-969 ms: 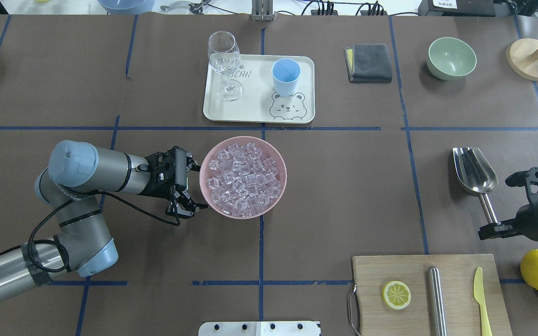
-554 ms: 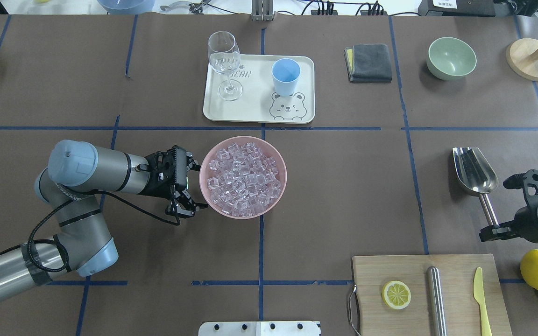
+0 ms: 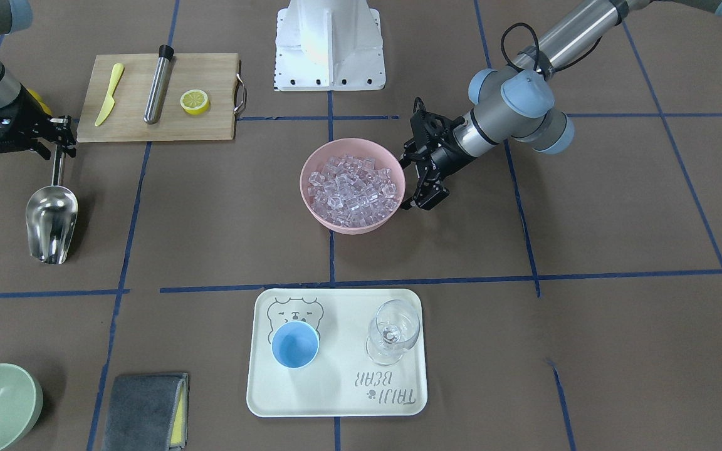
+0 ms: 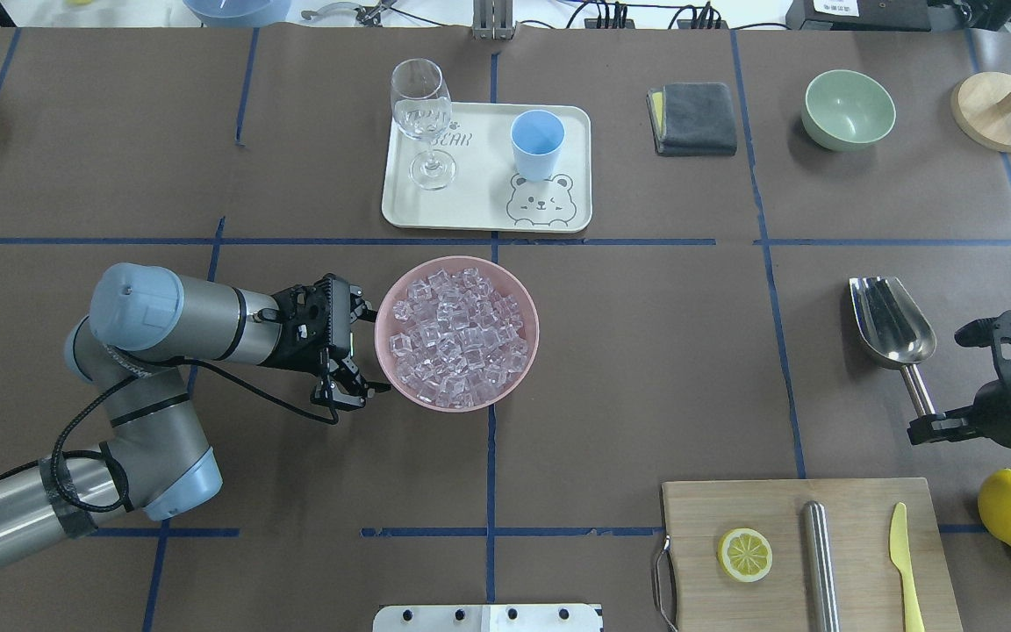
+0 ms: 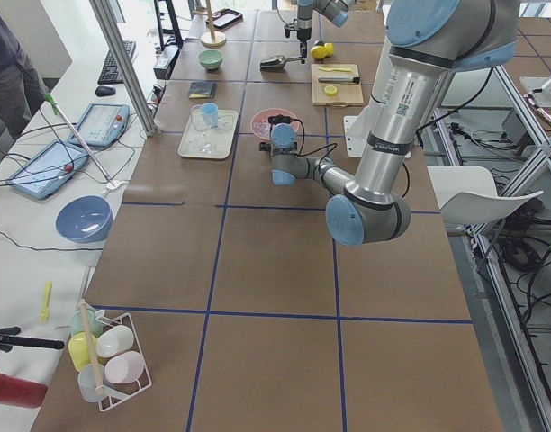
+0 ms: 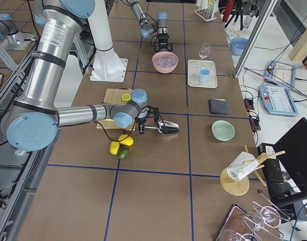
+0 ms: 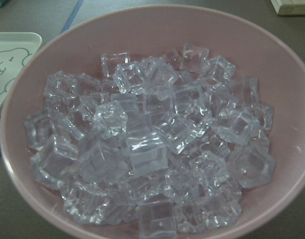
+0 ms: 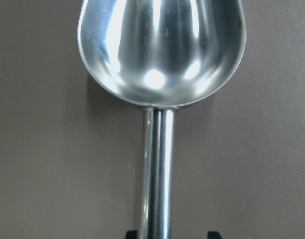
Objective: Put ice in cup with scoop
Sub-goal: 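Grasp the metal scoop handle with the right gripper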
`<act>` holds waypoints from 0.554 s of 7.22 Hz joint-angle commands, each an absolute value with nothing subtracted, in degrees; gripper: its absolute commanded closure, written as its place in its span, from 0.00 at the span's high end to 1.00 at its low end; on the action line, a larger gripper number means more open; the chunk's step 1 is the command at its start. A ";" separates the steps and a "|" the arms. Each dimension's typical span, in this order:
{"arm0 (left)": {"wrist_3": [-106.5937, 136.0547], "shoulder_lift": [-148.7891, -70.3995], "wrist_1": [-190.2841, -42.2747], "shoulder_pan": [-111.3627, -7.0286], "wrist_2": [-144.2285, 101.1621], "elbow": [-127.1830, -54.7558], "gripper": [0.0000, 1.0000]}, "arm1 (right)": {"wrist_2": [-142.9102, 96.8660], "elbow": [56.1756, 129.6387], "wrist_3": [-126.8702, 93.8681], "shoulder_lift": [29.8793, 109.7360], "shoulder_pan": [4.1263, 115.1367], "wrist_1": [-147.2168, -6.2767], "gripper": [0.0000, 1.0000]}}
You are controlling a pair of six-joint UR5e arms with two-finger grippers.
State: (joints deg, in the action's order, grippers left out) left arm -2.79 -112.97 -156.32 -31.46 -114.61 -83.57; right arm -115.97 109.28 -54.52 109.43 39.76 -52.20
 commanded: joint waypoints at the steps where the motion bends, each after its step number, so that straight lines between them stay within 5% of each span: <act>1: -2.81 -112.94 -156.45 -31.46 -114.61 -83.58 1.00 | -116.02 109.34 -54.41 108.90 40.08 -52.73 0.55; 4: -2.72 -112.76 -156.45 -31.46 -114.61 -83.67 1.00 | -116.28 109.51 -53.80 105.74 40.78 -57.99 0.55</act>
State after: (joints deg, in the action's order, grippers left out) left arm -2.73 -112.83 -156.44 -31.46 -114.61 -83.64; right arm -116.15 109.44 -54.26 106.74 40.51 -56.04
